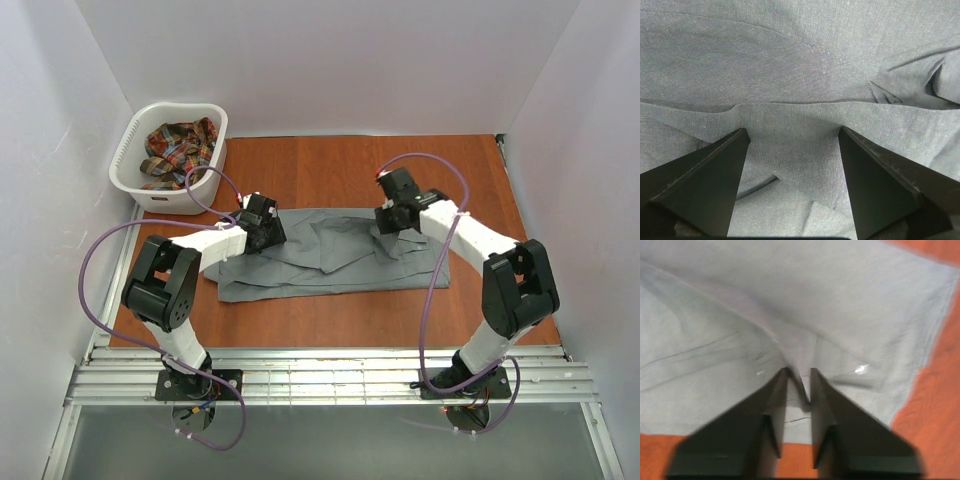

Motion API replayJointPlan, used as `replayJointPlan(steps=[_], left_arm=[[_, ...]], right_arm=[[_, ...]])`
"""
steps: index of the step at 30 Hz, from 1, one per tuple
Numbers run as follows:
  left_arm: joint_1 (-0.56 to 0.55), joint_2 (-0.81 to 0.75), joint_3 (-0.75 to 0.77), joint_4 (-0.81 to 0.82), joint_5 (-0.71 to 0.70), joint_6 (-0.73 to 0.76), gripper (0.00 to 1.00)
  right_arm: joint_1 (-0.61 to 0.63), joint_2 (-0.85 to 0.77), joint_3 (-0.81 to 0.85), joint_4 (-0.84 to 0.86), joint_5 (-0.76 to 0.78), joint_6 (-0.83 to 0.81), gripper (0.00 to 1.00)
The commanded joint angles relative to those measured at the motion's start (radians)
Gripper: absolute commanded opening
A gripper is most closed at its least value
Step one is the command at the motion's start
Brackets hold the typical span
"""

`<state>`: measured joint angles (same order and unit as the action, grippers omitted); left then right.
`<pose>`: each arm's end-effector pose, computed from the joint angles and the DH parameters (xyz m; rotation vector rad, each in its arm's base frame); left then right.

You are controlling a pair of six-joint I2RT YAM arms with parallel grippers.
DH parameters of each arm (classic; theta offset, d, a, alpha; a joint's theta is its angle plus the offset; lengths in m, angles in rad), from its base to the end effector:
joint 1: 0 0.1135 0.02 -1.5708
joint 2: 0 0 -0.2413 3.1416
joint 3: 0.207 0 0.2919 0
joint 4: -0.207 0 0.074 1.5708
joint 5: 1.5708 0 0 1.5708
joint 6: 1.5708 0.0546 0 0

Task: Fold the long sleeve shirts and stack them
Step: Fold the shirt

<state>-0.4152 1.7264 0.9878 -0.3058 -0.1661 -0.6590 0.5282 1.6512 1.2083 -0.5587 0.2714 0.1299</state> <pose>0.3452 -0.1423 0.0934 -0.3742 2.5750 -0.1726 0.3455 0.1846 0.1792 -0.3995 2.4879 -0.0873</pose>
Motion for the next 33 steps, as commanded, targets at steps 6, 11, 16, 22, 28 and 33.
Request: replayJointPlan(steps=[6,11,16,22,28,33], left_arm=[[0.009,-0.034,0.0,-0.039,-0.007,0.061,0.77],[0.009,-0.108,0.028,-0.05,0.011,0.087,0.86],[0.009,-0.183,0.055,-0.081,0.034,0.091,0.89],[0.012,-0.225,0.008,-0.098,0.034,0.07,0.89],[0.072,-0.24,-0.043,-0.092,0.037,0.053,0.89],[0.131,-0.231,-0.034,-0.092,0.065,0.075,0.89]], right_arm=[[-0.195,0.074,0.145,-0.044,-0.187,-0.023,0.46],[-0.257,0.038,0.12,0.019,-0.323,-0.021,0.54],[-0.302,-0.033,-0.034,0.169,-0.501,0.033,0.54],[-0.359,-0.044,-0.134,0.308,-0.586,0.132,0.53],[-0.424,-0.005,-0.173,0.397,-0.627,0.183,0.47],[-0.435,0.064,-0.164,0.424,-0.618,0.217,0.44]])
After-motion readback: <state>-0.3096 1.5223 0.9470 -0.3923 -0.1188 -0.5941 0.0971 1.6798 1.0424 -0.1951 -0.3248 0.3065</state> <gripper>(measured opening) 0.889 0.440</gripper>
